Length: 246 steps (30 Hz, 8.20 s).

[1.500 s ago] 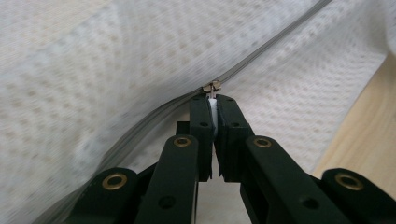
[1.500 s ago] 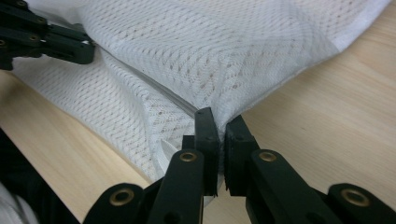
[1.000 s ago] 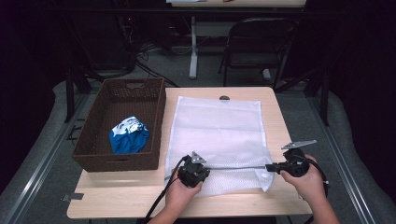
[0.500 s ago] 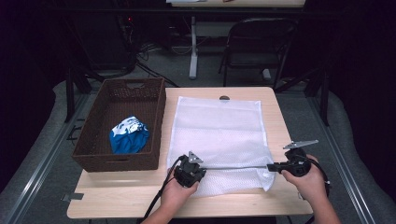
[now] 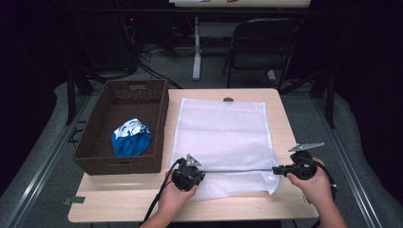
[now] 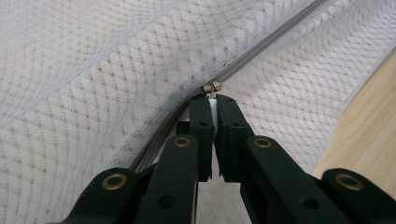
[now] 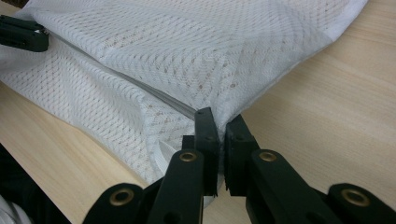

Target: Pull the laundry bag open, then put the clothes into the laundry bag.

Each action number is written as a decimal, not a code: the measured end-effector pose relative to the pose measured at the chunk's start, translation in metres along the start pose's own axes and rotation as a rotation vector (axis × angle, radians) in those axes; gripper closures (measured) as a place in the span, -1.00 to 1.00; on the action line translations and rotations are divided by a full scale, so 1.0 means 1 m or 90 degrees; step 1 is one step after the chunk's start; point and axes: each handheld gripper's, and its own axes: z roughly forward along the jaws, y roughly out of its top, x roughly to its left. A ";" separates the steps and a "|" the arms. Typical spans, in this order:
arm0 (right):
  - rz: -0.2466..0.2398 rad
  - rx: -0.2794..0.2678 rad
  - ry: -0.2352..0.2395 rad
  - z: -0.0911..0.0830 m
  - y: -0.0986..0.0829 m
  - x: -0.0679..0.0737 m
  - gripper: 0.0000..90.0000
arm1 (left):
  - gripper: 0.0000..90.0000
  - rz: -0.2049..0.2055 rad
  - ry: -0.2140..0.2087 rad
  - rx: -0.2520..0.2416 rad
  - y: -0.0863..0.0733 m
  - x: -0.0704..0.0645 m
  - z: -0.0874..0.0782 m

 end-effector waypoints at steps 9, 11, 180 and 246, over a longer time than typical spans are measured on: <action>0.001 0.001 -0.002 0.000 0.000 0.000 0.91 | 0.93 0.000 0.003 0.000 -0.004 0.003 -0.003; 0.002 0.001 0.001 0.000 0.000 -0.001 0.91 | 0.93 -0.001 0.004 -0.001 -0.005 0.005 -0.004; -0.195 -0.055 -0.027 0.034 -0.005 0.039 0.33 | 0.37 -0.074 0.030 -0.046 -0.056 0.046 -0.055; -0.332 0.014 0.069 0.113 0.012 0.085 0.66 | 0.38 -0.078 0.033 -0.048 -0.073 0.037 -0.065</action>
